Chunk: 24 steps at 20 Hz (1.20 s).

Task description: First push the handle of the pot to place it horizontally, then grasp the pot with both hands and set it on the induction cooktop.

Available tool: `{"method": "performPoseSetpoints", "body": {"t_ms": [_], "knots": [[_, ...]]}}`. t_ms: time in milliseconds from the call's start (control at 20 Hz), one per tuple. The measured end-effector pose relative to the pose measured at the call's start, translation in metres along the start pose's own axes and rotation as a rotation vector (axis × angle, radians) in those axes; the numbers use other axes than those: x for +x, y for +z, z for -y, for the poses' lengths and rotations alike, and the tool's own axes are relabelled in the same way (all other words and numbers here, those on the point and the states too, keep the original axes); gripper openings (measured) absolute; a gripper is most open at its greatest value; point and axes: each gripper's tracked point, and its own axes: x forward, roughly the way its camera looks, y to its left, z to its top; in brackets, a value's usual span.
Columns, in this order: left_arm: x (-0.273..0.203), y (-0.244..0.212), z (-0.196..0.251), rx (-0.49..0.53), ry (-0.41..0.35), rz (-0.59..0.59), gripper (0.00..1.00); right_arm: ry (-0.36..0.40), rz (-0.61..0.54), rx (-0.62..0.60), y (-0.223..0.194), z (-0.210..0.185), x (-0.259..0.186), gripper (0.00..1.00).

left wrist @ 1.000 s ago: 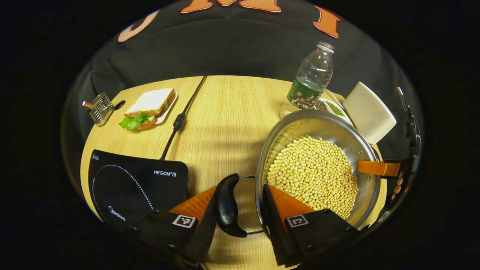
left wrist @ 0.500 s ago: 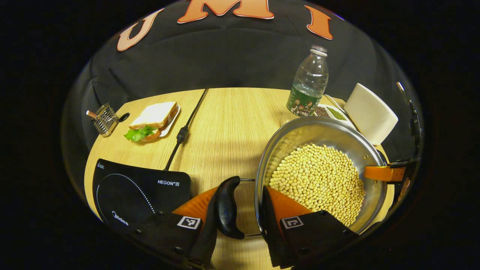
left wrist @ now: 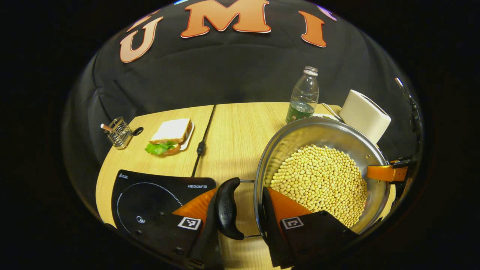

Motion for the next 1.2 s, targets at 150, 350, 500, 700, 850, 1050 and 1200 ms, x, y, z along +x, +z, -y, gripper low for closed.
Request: {"method": "performPoseSetpoints", "body": {"t_ms": [150, 350, 500, 700, 850, 1050, 1200], "knots": [[-0.02, -0.003, -0.02, -0.007, 0.013, 0.011, 0.62, 0.008, 0.011, -0.017, -0.004, -0.017, -0.015, 0.55], [-0.047, -0.004, -0.056, -0.023, 0.039, 0.029, 0.62, 0.03, 0.028, -0.048, -0.004, -0.046, -0.021, 0.55], [-0.065, -0.007, -0.087, -0.035, 0.066, 0.04, 0.64, 0.049, 0.034, -0.073, -0.005, -0.059, -0.019, 0.55], [-0.087, -0.015, -0.134, -0.056, 0.103, 0.047, 0.63, 0.077, 0.037, -0.106, -0.003, -0.076, -0.009, 0.51], [-0.1, -0.023, -0.165, -0.074, 0.131, 0.047, 0.64, 0.095, 0.034, -0.128, 0.001, -0.08, 0.002, 0.55], [-0.111, -0.032, -0.202, -0.088, 0.165, 0.045, 0.6, 0.116, 0.027, -0.146, 0.014, -0.086, 0.029, 0.55], [-0.121, -0.031, -0.23, -0.094, 0.186, 0.053, 0.63, 0.134, 0.032, -0.163, 0.017, -0.085, 0.041, 0.55]]}}
